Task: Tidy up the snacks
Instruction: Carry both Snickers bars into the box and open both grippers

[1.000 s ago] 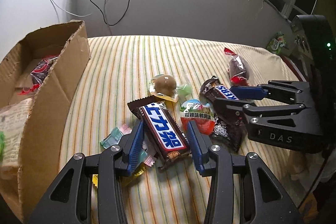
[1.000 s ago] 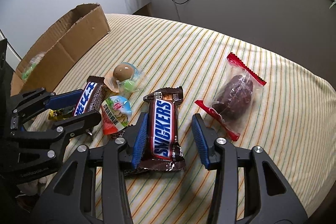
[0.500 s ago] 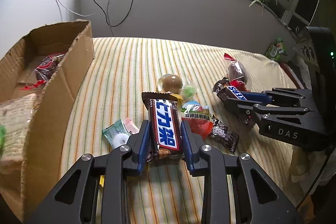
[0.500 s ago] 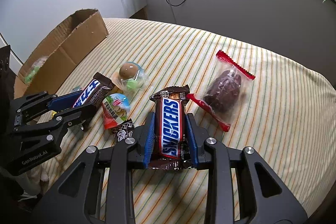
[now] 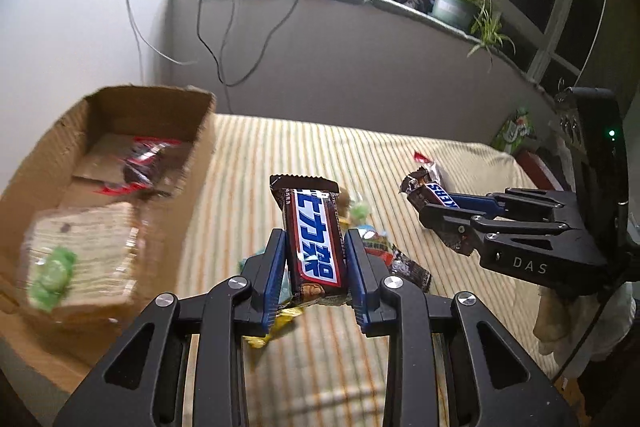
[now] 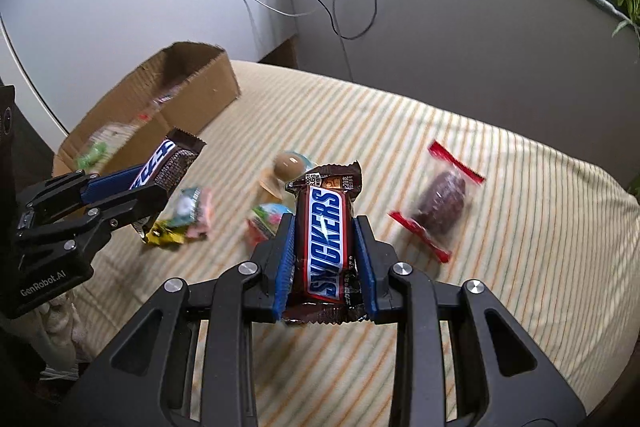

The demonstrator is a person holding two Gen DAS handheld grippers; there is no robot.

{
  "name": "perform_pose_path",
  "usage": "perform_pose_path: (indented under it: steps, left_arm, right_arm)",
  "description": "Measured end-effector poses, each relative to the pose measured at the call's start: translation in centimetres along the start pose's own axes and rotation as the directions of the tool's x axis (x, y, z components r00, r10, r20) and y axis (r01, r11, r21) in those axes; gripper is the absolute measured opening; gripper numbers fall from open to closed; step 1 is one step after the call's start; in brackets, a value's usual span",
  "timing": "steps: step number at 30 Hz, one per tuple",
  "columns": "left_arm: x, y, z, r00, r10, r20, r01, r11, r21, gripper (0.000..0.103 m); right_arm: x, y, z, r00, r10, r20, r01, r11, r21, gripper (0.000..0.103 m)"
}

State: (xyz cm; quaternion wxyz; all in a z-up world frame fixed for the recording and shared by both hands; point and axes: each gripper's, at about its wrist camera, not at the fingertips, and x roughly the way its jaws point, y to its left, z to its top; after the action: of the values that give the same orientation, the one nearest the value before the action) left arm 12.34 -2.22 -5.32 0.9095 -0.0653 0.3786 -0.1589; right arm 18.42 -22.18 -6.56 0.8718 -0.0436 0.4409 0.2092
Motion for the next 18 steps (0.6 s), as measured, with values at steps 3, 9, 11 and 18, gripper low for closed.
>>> perform_pose_path:
  steps: [3,9,11,18]
  left_arm:
    - [-0.8,0.7,0.3,1.000,0.014,0.022,-0.013,1.000,-0.010,0.028]
    - [-2.6,3.3,0.9,0.997,0.053,0.059,-0.050,0.998,-0.041,0.028]
    - [-3.1,4.1,1.2,0.995,0.070,0.070,-0.066,0.996,-0.052,0.028]
    - [-4.7,8.0,1.7,0.987,0.130,0.090,-0.121,0.988,-0.101,0.028]
  right_arm:
    - [-0.3,1.0,0.8,1.000,0.012,0.011,-0.012,1.000,-0.011,0.030]
    - [-0.2,3.8,2.9,0.999,0.044,0.028,-0.042,0.998,-0.046,0.030]
    - [0.0,4.8,3.6,0.998,0.059,0.031,-0.058,0.997,-0.055,0.030]
    - [1.4,8.9,6.0,0.993,0.111,0.036,-0.107,0.989,-0.097,0.030]
